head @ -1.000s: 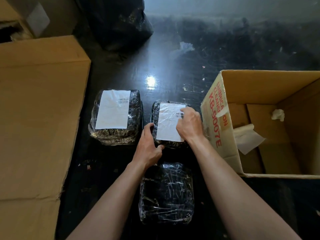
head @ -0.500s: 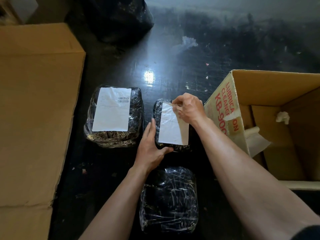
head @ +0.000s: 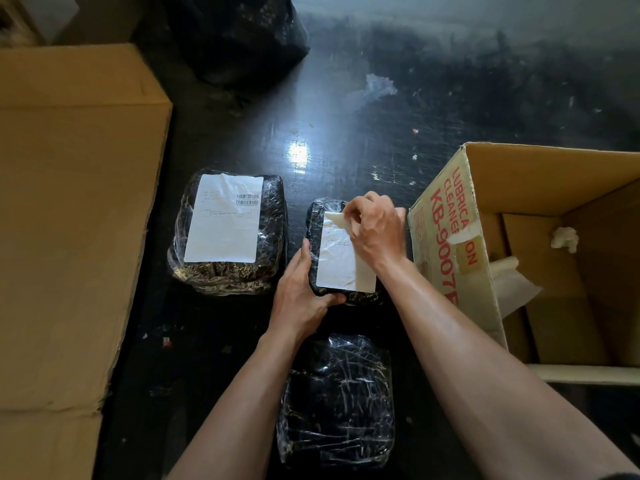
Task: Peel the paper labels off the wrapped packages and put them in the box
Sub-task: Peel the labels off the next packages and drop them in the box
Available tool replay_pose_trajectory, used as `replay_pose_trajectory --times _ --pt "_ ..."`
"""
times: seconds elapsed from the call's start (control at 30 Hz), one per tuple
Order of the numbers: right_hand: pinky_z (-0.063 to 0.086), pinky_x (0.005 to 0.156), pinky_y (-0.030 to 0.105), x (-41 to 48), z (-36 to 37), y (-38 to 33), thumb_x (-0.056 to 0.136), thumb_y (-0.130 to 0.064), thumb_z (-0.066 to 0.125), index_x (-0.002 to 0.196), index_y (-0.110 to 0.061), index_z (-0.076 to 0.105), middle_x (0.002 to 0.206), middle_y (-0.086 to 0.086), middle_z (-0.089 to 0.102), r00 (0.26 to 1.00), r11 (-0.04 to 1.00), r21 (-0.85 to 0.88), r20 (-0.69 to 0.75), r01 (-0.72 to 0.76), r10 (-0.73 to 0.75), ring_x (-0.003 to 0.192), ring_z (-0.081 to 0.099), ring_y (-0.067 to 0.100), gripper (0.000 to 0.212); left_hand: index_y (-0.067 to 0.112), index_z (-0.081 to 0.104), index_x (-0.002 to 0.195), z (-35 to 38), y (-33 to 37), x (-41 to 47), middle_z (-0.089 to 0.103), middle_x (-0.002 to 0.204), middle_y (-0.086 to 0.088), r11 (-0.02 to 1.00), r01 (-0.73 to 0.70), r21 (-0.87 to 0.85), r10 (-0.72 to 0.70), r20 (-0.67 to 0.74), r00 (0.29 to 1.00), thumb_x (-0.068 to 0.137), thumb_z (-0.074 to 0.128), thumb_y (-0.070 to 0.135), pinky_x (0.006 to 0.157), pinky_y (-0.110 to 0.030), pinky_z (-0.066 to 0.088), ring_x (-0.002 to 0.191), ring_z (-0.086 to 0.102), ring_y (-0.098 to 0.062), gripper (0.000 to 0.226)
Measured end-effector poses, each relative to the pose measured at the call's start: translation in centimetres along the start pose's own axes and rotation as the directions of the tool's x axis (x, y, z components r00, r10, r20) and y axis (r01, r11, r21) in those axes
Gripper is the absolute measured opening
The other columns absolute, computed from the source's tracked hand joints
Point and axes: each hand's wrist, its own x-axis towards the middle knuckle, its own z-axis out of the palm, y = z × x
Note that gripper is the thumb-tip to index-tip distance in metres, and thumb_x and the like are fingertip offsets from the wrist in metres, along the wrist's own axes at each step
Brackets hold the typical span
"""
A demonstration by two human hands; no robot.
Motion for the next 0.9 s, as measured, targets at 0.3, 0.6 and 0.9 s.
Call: replay_pose_trajectory --times 0.3,0.6,0.9 --pt "0.047 0.084 0.050 -1.5 -0.4 0.0 0.092 -0.021 0.065 0.086 -0.024 0.071 0.091 -0.005 0.066 0.999 0.988 0.152 -0.036 -0.022 0.028 0.091 0.056 0.018 0.010 0.016 0.015 0.161 0.1 0.2 -0.2 0.035 0.161 0.005 1.000 0.016 -0.012 -0.016 -0.036 0.999 0.059 0.097 0.033 0.111 -0.013 0.025 0.143 0.033 -0.004 0.132" --pt "0.044 0.089 0.046 -2.3 -1.4 -0.2 0.092 -0.028 0.067 0.087 -0.030 0.071 0.092 -0.008 0.061 1.000 0.978 0.209 -0.011 0.006 -0.003 0.094 0.050 0.013 0.007 0.017 0.012 0.162 0.3 0.3 -0.2 0.032 0.162 0.004 1.000 0.022 -0.005 -0.022 -0.031 0.999 0.062 0.096 0.031 0.113 -0.016 0.023 0.146 0.031 -0.008 0.131" --pt "0.048 0.089 0.053 -1.1 -2.0 0.3 0.091 -0.025 0.067 0.092 -0.032 0.067 0.090 -0.015 0.067 0.995 0.969 0.247 0.096 0.015 -0.040 0.094 0.058 0.015 0.007 0.020 0.011 0.162 0.3 0.2 -0.2 0.027 0.164 0.003 0.999 0.033 -0.018 -0.034 -0.030 0.999 0.063 0.096 0.028 0.113 -0.013 0.018 0.146 0.026 -0.004 0.130"
